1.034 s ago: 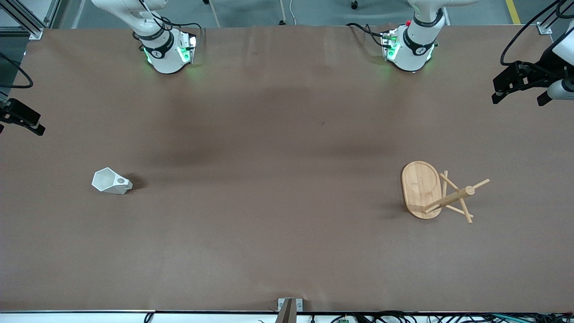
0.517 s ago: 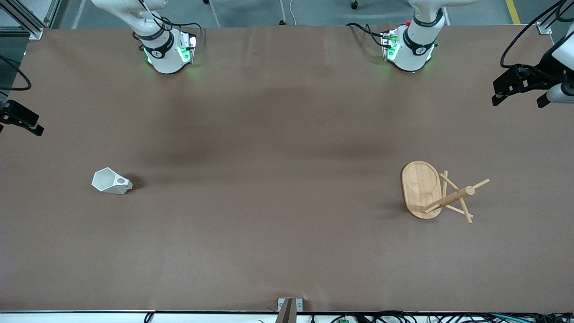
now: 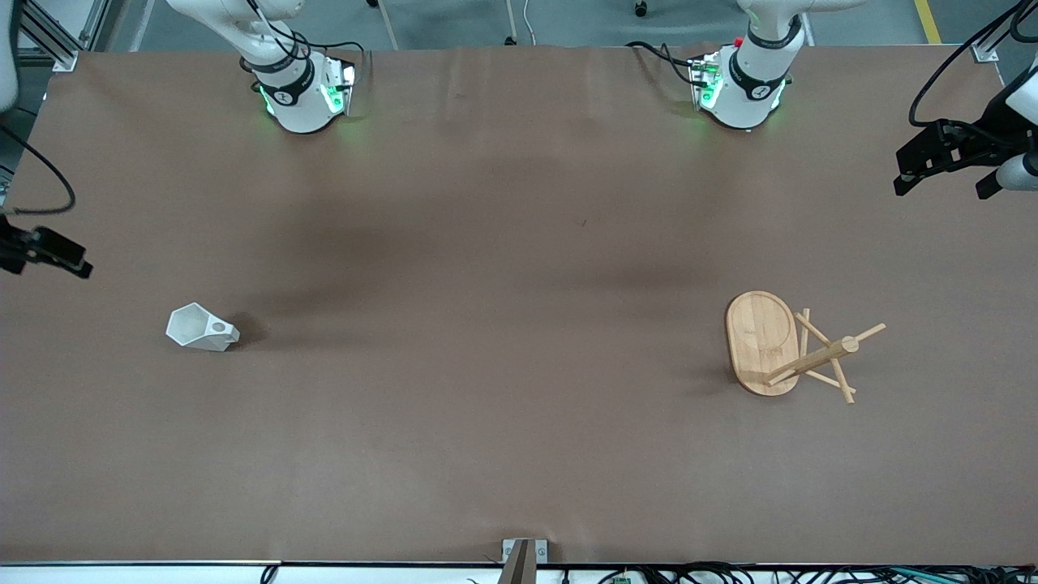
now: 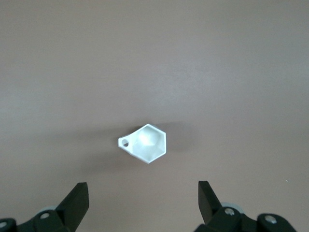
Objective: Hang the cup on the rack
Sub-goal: 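Lower the right gripper over the white cup and grasp it, then lift the cup with the right gripper while the left gripper approaches, then grasp the cup with the left gripper and open the right gripper, then carry the cup with the left gripper while the right gripper withdraws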
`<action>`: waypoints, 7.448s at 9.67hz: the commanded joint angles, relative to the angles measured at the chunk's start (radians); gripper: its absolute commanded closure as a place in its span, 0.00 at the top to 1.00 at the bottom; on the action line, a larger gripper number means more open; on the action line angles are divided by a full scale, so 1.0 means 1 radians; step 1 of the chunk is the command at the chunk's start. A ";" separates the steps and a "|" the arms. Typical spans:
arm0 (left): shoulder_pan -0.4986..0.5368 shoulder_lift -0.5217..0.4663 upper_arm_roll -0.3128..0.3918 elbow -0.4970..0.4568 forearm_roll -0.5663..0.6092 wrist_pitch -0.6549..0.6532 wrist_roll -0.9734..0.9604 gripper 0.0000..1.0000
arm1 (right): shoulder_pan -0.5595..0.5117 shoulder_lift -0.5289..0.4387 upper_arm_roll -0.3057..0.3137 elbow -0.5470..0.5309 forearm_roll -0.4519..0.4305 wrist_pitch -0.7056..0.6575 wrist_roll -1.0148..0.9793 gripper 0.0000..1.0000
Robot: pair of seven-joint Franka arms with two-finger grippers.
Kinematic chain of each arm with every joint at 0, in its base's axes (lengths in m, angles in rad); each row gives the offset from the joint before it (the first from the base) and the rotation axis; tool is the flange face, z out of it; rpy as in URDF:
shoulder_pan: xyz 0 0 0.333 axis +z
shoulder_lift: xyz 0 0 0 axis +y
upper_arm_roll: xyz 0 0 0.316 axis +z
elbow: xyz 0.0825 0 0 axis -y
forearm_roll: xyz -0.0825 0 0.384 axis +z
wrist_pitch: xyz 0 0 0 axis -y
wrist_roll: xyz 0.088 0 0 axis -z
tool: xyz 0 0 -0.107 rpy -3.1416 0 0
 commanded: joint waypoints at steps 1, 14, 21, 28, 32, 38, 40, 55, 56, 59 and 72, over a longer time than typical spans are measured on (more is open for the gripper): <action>0.004 0.033 0.000 -0.002 0.014 -0.008 0.004 1.00 | -0.042 0.055 0.008 -0.110 0.013 0.160 -0.072 1.00; 0.030 0.040 0.000 -0.004 0.003 0.011 -0.001 1.00 | -0.081 0.333 0.031 -0.291 0.123 0.567 -0.301 0.05; 0.034 0.050 -0.008 -0.004 0.000 0.014 0.001 1.00 | -0.069 0.232 0.030 -0.251 0.125 0.459 -0.290 0.00; 0.001 0.053 -0.183 -0.038 -0.181 0.051 0.239 1.00 | 0.115 0.137 0.100 0.108 0.330 -0.045 -0.047 0.00; -0.001 0.089 -0.407 -0.055 -0.204 0.213 0.256 1.00 | 0.285 0.201 0.102 0.175 0.698 0.039 -0.044 0.00; -0.009 0.187 -0.587 -0.082 -0.206 0.429 0.265 1.00 | 0.474 0.230 0.103 0.171 0.974 0.088 -0.052 0.00; -0.009 0.211 -0.612 -0.084 -0.198 0.485 0.320 1.00 | 0.500 0.255 0.108 0.171 1.013 0.053 -0.072 0.00; -0.053 0.224 -0.627 -0.159 -0.195 0.578 0.525 0.64 | 0.609 0.275 0.108 0.162 1.456 -0.033 -0.110 0.00; -0.052 0.226 -0.627 -0.159 -0.193 0.577 0.529 0.43 | 0.608 0.275 0.108 0.160 1.456 -0.034 -0.110 0.01; -0.047 0.224 -0.627 -0.156 -0.195 0.575 0.529 0.04 | 0.605 0.273 0.108 0.162 1.456 -0.034 -0.101 0.56; 0.102 0.240 -0.615 -0.154 -0.089 0.559 0.204 0.01 | 0.565 0.207 -0.283 0.162 0.796 -0.071 -0.044 1.00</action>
